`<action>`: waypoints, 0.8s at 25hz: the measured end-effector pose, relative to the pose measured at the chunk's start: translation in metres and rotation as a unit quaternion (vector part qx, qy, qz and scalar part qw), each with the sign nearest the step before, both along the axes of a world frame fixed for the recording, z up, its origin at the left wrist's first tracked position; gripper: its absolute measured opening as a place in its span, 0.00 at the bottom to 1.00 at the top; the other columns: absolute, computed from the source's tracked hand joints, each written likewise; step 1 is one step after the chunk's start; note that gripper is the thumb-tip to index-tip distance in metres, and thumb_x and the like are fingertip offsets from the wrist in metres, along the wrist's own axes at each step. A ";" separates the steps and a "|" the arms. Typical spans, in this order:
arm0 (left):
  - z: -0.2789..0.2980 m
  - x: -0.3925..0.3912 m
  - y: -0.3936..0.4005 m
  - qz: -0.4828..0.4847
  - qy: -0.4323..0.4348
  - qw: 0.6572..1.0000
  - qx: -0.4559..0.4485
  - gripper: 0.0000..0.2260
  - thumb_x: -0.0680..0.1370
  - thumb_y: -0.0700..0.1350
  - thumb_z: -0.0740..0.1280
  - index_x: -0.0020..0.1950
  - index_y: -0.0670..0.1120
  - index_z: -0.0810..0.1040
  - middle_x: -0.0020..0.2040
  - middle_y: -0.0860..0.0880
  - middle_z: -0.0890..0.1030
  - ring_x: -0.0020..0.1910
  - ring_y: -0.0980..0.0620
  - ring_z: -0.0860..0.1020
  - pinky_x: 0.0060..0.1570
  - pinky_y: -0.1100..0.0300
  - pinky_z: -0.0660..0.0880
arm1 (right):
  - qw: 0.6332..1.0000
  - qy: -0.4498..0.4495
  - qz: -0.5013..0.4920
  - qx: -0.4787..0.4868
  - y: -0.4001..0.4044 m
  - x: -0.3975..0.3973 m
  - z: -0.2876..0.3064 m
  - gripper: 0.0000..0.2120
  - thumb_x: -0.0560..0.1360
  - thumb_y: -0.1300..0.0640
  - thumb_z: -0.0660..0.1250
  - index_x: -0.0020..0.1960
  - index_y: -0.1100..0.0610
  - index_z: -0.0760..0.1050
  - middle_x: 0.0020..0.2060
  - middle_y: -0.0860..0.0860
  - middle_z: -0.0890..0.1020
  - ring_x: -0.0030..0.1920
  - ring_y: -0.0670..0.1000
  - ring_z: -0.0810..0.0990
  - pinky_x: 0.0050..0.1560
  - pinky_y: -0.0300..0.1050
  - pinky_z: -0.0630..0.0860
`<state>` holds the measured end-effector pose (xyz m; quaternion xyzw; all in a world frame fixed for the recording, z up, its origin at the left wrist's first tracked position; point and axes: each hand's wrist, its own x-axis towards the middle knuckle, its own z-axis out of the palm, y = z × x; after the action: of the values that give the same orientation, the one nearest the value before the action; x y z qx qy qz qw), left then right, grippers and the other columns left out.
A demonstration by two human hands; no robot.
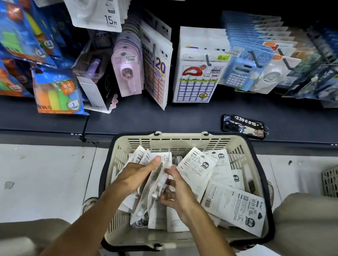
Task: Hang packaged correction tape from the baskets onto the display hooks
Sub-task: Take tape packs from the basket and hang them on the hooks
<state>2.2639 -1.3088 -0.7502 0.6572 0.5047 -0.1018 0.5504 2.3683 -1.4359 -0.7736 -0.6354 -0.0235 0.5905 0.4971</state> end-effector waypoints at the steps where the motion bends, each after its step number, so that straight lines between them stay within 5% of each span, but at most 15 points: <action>1: -0.003 -0.002 0.001 -0.005 -0.003 1.000 -0.013 0.43 0.63 0.79 0.67 0.66 0.50 0.79 0.71 0.43 0.76 0.69 0.43 0.75 0.68 0.49 0.69 | 0.999 0.019 -0.036 0.019 -0.003 -0.004 -0.007 0.11 0.83 0.49 0.61 0.64 0.44 0.76 0.48 0.52 0.83 0.35 0.46 0.81 0.45 0.46 0.81; 3: -0.009 -0.002 0.000 -0.051 0.027 0.998 -0.006 0.47 0.60 0.71 0.77 0.74 0.51 0.72 0.75 0.44 0.71 0.70 0.44 0.73 0.69 0.51 0.71 | 0.998 -0.023 -0.046 0.047 -0.009 -0.010 -0.019 0.24 0.77 0.67 0.65 0.67 0.46 0.73 0.57 0.51 0.81 0.42 0.47 0.82 0.45 0.43 0.81; 5: -0.014 0.000 -0.001 -0.069 0.076 0.994 0.030 0.42 0.63 0.59 0.81 0.74 0.54 0.70 0.74 0.46 0.66 0.69 0.46 0.71 0.62 0.56 0.71 | 0.994 -0.079 -0.013 0.070 -0.011 -0.013 -0.025 0.32 0.72 0.74 0.69 0.64 0.43 0.75 0.59 0.46 0.80 0.46 0.46 0.82 0.46 0.39 0.80; 8: -0.015 0.002 -0.001 -0.027 0.084 0.994 0.057 0.38 0.61 0.54 0.79 0.70 0.53 0.73 0.71 0.46 0.68 0.68 0.44 0.73 0.65 0.53 0.74 | 0.991 -0.127 0.007 0.047 -0.011 -0.004 -0.026 0.28 0.71 0.68 0.72 0.61 0.40 0.77 0.55 0.40 0.83 0.48 0.47 0.84 0.46 0.39 0.79; 11: -0.013 0.005 -0.002 -0.006 0.063 0.995 0.074 0.29 0.63 0.52 0.79 0.63 0.52 0.77 0.66 0.47 0.73 0.61 0.46 0.78 0.63 0.49 0.77 | 0.934 -0.252 -0.176 -0.182 -0.017 0.024 -0.031 0.17 0.72 0.59 0.75 0.55 0.50 0.69 0.50 0.50 0.83 0.39 0.50 0.81 0.34 0.42 0.76; 14: -0.014 0.005 -0.003 -0.014 0.049 0.996 0.077 0.27 0.64 0.50 0.80 0.61 0.51 0.78 0.64 0.46 0.75 0.60 0.45 0.78 0.62 0.48 0.77 | 0.929 -0.203 -0.157 -0.267 -0.020 0.047 -0.040 0.19 0.70 0.51 0.78 0.53 0.59 0.75 0.42 0.53 0.84 0.36 0.53 0.83 0.36 0.46 0.78; 17: -0.011 0.005 -0.004 -0.013 0.060 0.994 0.089 0.29 0.65 0.51 0.79 0.64 0.51 0.77 0.67 0.45 0.70 0.62 0.45 0.76 0.64 0.51 0.75 | 0.952 -0.178 -0.133 -0.208 -0.009 0.048 -0.040 0.03 0.72 0.60 0.75 0.45 0.58 0.82 0.43 0.53 0.86 0.38 0.52 0.82 0.38 0.43 0.78; 20: -0.004 0.007 -0.002 0.009 0.041 0.995 0.090 0.29 0.65 0.51 0.79 0.65 0.50 0.77 0.69 0.47 0.71 0.64 0.45 0.76 0.63 0.54 0.75 | 0.959 -0.230 -0.156 -0.057 -0.007 0.038 -0.023 0.18 0.71 0.66 0.72 0.29 0.50 0.73 0.44 0.48 0.82 0.41 0.45 0.81 0.38 0.36 0.73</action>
<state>2.2709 -1.3109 -0.7546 0.6950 0.5397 -0.0783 0.4686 2.4059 -1.4426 -0.7961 -0.7771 -0.0039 0.3442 0.5270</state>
